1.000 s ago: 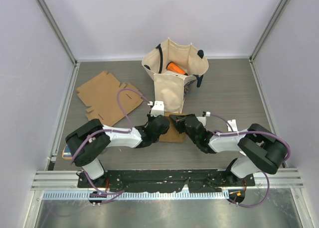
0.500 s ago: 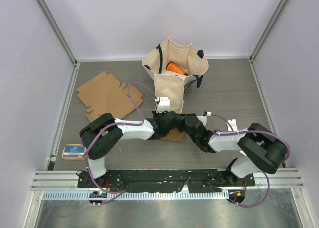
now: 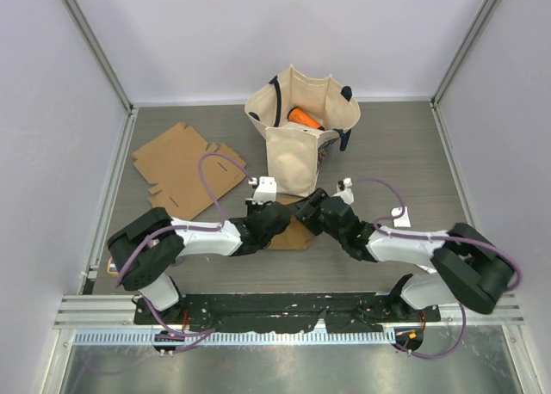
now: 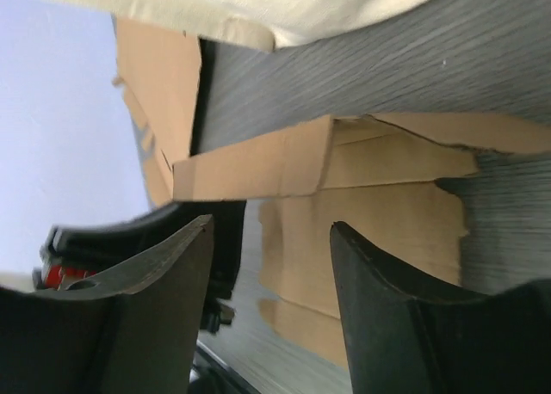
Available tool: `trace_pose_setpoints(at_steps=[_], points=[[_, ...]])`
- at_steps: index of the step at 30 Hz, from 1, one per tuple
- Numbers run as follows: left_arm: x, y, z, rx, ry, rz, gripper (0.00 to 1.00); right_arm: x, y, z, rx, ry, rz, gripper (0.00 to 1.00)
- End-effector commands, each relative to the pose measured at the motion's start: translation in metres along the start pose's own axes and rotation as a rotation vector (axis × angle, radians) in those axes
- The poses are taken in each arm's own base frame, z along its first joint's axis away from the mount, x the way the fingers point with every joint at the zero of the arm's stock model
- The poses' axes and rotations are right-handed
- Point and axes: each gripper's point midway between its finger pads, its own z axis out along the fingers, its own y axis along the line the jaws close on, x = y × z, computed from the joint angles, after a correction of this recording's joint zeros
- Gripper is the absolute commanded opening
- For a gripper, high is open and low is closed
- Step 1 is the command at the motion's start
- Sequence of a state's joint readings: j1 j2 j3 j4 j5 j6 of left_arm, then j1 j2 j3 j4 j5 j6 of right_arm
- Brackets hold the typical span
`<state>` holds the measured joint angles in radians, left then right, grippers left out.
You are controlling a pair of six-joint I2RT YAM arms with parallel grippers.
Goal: Fold the paper box
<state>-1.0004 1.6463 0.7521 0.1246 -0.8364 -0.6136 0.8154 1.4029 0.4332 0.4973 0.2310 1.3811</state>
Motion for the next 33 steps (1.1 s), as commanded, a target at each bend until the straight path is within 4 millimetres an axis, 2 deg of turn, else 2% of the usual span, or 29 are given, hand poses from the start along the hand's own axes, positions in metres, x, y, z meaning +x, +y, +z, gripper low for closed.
trace_pose_setpoints(at_steps=[1,2,3,4,5,6,7,8,10,11,13,14,17,24,30,33], points=[[-0.015,0.017,-0.008,-0.027,-0.054,0.003,0.00,-0.005,0.011,-0.036,-0.003,0.109,-0.468,0.63],[-0.019,0.018,-0.011,-0.024,-0.062,-0.005,0.00,-0.008,-0.006,-0.045,0.051,0.148,-0.590,0.65],[-0.018,0.021,-0.012,-0.026,-0.063,-0.006,0.00,-0.013,0.010,-0.058,0.017,0.156,-0.636,0.67],[-0.019,0.021,-0.013,-0.025,-0.064,-0.006,0.00,-0.015,0.008,-0.065,0.042,0.178,-0.684,0.67],[-0.023,0.022,-0.015,-0.022,-0.071,-0.014,0.00,-0.016,-0.013,-0.078,0.128,0.236,-0.777,0.68],[-0.024,0.023,-0.016,-0.024,-0.071,-0.020,0.00,-0.022,0.002,-0.084,0.123,0.230,-0.803,0.67],[-0.025,0.024,-0.017,-0.027,-0.074,-0.027,0.00,-0.030,0.001,-0.087,0.165,0.214,-0.823,0.68],[-0.027,0.025,-0.019,-0.027,-0.076,-0.039,0.00,-0.034,0.009,-0.092,0.192,0.218,-0.827,0.67],[-0.027,0.026,-0.020,-0.024,-0.078,-0.051,0.00,-0.032,0.016,-0.085,0.203,0.234,-0.814,0.65],[-0.028,0.028,-0.021,-0.030,-0.086,-0.061,0.00,-0.037,0.029,-0.082,0.196,0.207,-0.801,0.63],[-0.026,0.029,-0.020,-0.032,-0.090,-0.065,0.00,-0.041,0.031,-0.073,0.223,0.175,-0.784,0.57],[-0.026,0.030,-0.020,-0.036,-0.090,-0.066,0.00,-0.046,0.040,-0.070,0.216,0.150,-0.785,0.55],[-0.021,0.030,-0.018,-0.043,-0.081,-0.061,0.00,-0.044,0.050,-0.058,0.209,0.156,-0.799,0.53],[-0.020,0.030,-0.017,-0.049,-0.081,-0.064,0.00,-0.037,0.051,-0.038,0.193,0.174,-0.817,0.50],[-0.017,0.031,-0.015,-0.056,-0.075,-0.047,0.00,-0.045,0.061,-0.041,0.188,0.139,-0.840,0.48],[-0.016,0.030,-0.014,-0.057,-0.073,-0.048,0.00,-0.040,0.067,-0.036,0.158,0.151,-0.838,0.48]])
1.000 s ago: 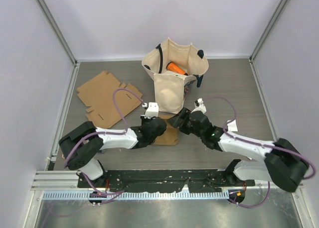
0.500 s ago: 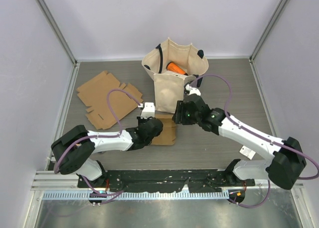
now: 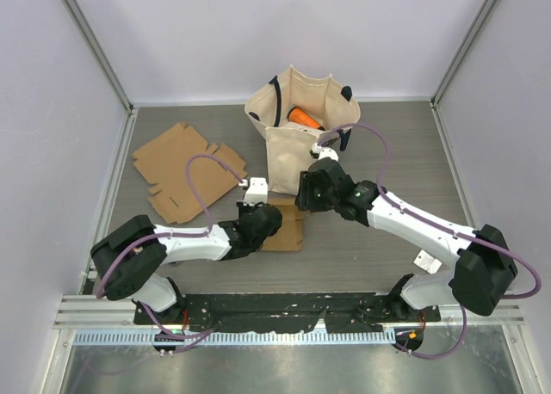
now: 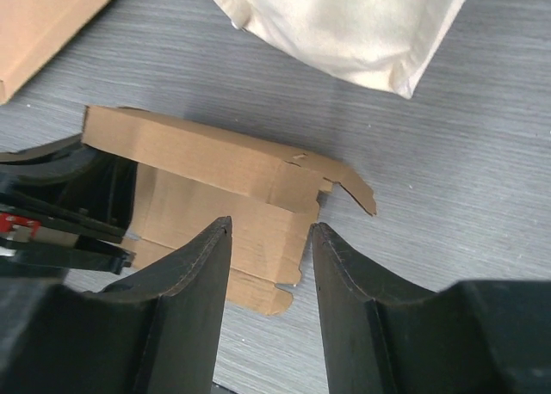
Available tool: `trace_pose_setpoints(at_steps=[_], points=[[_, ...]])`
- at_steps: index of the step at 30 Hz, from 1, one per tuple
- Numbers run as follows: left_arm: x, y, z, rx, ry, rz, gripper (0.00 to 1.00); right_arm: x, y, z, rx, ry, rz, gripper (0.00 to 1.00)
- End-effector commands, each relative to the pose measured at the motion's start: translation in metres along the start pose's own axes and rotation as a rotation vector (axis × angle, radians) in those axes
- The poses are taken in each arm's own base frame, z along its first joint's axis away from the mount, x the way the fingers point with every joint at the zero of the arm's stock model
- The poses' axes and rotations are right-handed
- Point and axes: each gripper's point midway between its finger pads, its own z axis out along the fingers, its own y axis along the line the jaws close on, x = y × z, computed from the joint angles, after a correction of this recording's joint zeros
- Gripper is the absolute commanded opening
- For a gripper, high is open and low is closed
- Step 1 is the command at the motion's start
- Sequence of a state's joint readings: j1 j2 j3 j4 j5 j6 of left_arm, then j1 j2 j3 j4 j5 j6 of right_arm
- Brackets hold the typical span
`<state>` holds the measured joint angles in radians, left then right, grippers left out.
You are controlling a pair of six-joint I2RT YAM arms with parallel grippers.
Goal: Fold the paper box
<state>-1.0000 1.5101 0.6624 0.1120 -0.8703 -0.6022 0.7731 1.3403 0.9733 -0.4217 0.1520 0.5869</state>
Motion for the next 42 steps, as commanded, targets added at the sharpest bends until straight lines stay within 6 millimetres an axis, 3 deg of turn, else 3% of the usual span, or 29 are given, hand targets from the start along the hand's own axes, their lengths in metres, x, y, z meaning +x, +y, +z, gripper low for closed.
trace_pose_setpoints(at_steps=[1,4,12,16,35,38,42], points=[[-0.007,0.004,0.004,-0.040,-0.036,-0.035,0.00,-0.032,0.023,-0.004,-0.069,-0.086,-0.013,0.48],[-0.007,0.004,0.003,-0.041,-0.033,-0.034,0.00,-0.028,0.029,0.005,-0.079,-0.058,0.013,0.45],[-0.006,0.003,0.003,-0.036,-0.029,-0.038,0.00,-0.016,0.018,0.019,-0.082,-0.037,0.076,0.40],[-0.006,0.001,0.004,-0.029,-0.026,-0.042,0.00,-0.020,0.018,0.020,-0.143,-0.051,0.173,0.38],[-0.004,0.000,0.004,-0.020,-0.022,-0.052,0.00,0.011,0.015,0.043,-0.182,0.055,0.302,0.38],[-0.002,-0.001,0.004,-0.016,-0.018,-0.051,0.00,0.009,0.018,0.041,-0.195,0.044,0.299,0.38],[0.001,-0.001,0.005,-0.022,-0.013,-0.049,0.00,-0.006,-0.004,0.026,-0.068,-0.027,0.183,0.42]])
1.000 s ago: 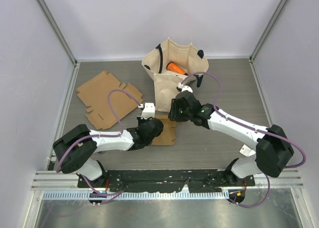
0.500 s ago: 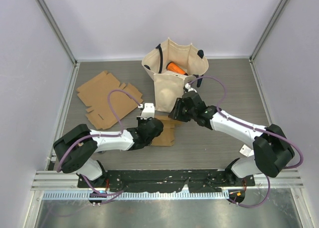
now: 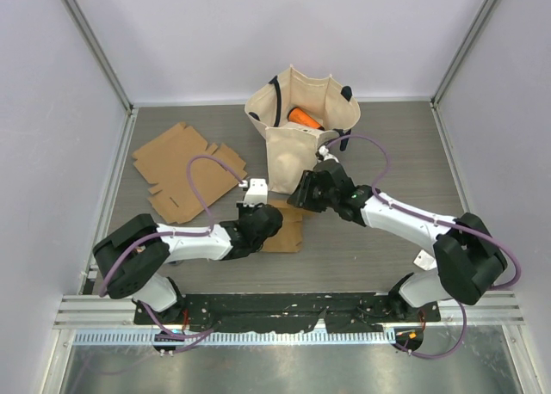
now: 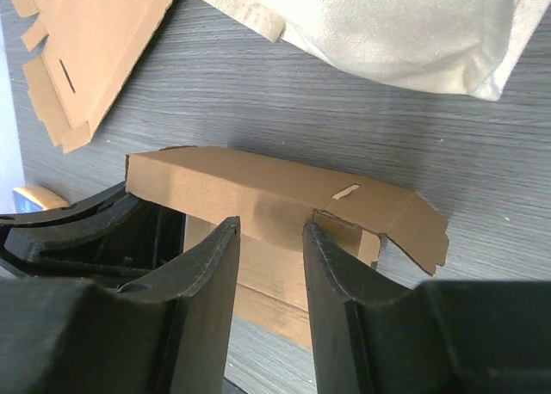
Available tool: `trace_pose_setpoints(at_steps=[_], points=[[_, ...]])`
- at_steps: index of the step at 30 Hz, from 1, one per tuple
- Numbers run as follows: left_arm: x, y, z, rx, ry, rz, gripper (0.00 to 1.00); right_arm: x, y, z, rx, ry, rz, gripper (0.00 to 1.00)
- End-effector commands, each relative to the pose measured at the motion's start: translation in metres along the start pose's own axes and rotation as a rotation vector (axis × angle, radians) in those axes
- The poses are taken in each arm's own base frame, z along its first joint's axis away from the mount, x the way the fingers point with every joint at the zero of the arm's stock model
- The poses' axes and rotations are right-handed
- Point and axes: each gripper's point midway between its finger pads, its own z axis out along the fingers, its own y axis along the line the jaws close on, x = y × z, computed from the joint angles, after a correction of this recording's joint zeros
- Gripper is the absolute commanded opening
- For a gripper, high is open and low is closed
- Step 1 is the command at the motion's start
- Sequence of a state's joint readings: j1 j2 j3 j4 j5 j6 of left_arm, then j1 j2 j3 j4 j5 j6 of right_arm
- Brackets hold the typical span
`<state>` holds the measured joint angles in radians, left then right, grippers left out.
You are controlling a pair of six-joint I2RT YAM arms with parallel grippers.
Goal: Fold the paper box
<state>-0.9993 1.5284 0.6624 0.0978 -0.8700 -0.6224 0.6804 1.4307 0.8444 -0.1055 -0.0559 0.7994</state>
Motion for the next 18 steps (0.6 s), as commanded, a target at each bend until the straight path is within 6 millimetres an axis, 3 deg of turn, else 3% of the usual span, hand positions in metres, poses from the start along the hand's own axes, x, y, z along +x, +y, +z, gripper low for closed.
trace_pose_setpoints(at_steps=[1,8,14,18], points=[[-0.006,-0.003,0.003,-0.008,-0.029,-0.053,0.00,-0.024,-0.007,-0.021,0.105,-0.080,-0.123,0.44],[-0.007,-0.004,0.003,-0.008,-0.029,-0.056,0.00,-0.034,0.007,-0.036,0.073,-0.085,-0.212,0.48],[-0.006,-0.004,0.003,-0.009,-0.025,-0.050,0.00,-0.013,0.010,-0.024,0.004,-0.028,-0.137,0.47],[-0.007,-0.004,0.003,-0.006,-0.024,-0.053,0.00,-0.010,0.015,-0.016,-0.056,-0.039,-0.051,0.45]])
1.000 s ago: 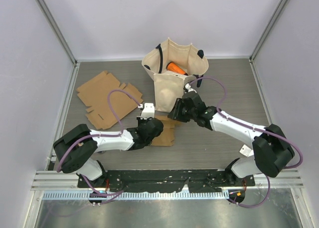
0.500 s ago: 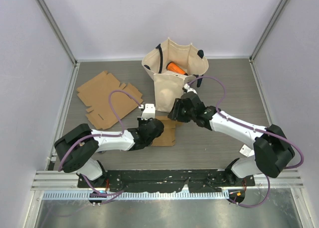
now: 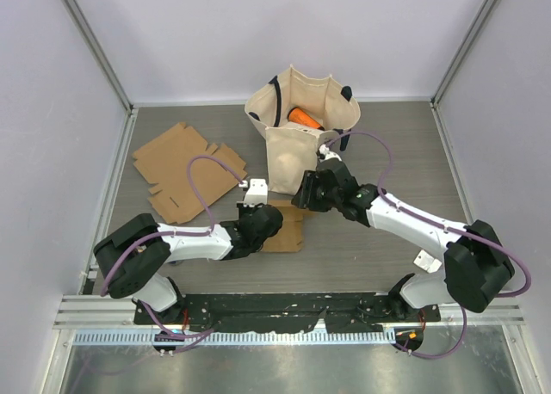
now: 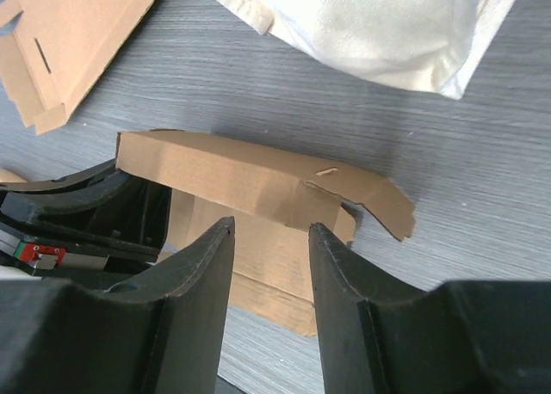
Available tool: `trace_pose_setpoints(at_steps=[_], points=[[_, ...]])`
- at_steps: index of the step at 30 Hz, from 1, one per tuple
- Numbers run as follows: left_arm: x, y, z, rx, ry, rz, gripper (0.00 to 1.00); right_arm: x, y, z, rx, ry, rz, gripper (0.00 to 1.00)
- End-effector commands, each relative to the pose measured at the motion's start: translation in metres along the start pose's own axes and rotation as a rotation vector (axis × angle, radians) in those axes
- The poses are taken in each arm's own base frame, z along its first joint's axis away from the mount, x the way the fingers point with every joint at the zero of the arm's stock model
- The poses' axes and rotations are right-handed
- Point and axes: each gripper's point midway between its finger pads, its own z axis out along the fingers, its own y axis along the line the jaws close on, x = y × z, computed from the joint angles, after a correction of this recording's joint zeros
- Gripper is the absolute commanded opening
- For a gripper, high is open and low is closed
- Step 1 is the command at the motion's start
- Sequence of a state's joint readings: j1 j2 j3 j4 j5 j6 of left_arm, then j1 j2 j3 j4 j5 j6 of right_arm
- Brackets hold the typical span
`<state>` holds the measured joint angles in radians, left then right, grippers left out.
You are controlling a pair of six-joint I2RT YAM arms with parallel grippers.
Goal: Fold the paper box
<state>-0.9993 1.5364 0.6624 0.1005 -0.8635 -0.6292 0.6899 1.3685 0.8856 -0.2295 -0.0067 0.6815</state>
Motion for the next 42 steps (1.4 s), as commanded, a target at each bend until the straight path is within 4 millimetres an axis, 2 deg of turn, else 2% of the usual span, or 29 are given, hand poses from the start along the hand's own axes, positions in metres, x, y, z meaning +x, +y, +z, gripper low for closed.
trace_pose_setpoints(at_steps=[1,6,8,9,10,12,14,15,21,23,24,25,27,30,35,42], points=[[-0.009,-0.002,0.002,-0.011,-0.030,-0.051,0.00,-0.002,0.015,0.006,-0.100,-0.024,0.115,0.45],[-0.009,-0.003,0.001,-0.006,-0.031,-0.056,0.00,-0.011,0.023,0.008,-0.192,-0.065,0.240,0.44],[-0.009,-0.003,0.000,-0.005,-0.031,-0.057,0.00,-0.008,0.024,0.008,-0.218,-0.047,0.297,0.41],[-0.009,-0.004,0.000,-0.005,-0.031,-0.057,0.00,-0.015,0.029,0.008,-0.255,-0.068,0.324,0.41],[-0.009,-0.004,0.000,-0.001,-0.031,-0.057,0.00,-0.007,0.025,0.009,-0.267,-0.044,0.351,0.39],[-0.010,-0.006,-0.001,0.004,-0.034,-0.064,0.00,-0.015,0.024,0.010,-0.302,-0.070,0.421,0.39],[-0.010,-0.007,-0.001,0.009,-0.032,-0.065,0.00,-0.009,0.018,0.012,-0.323,-0.052,0.465,0.38],[-0.009,-0.007,-0.002,0.011,-0.030,-0.063,0.00,-0.015,0.020,0.011,-0.352,-0.069,0.485,0.38],[-0.009,-0.008,-0.004,0.019,-0.034,-0.064,0.00,-0.022,0.021,0.010,-0.404,-0.076,0.517,0.33],[-0.010,-0.009,-0.004,0.023,-0.034,-0.065,0.00,-0.021,0.019,0.013,-0.398,-0.066,0.503,0.33],[-0.010,-0.008,-0.005,0.023,-0.035,-0.066,0.00,-0.013,0.007,0.018,-0.328,-0.043,0.500,0.34],[-0.009,-0.008,-0.005,0.023,-0.033,-0.062,0.00,-0.017,0.006,0.018,-0.299,-0.054,0.425,0.35],[-0.008,-0.007,-0.005,0.020,-0.033,-0.060,0.00,-0.014,-0.005,0.016,-0.227,-0.049,0.384,0.36],[-0.008,-0.007,-0.005,0.021,-0.035,-0.063,0.00,-0.018,-0.009,0.012,-0.178,-0.051,0.290,0.41],[-0.010,-0.011,-0.005,0.030,-0.033,-0.064,0.00,-0.019,-0.003,0.016,-0.210,-0.031,0.285,0.42],[-0.008,-0.012,-0.005,0.033,-0.028,-0.053,0.00,-0.018,-0.008,0.025,-0.181,-0.015,0.216,0.47]])
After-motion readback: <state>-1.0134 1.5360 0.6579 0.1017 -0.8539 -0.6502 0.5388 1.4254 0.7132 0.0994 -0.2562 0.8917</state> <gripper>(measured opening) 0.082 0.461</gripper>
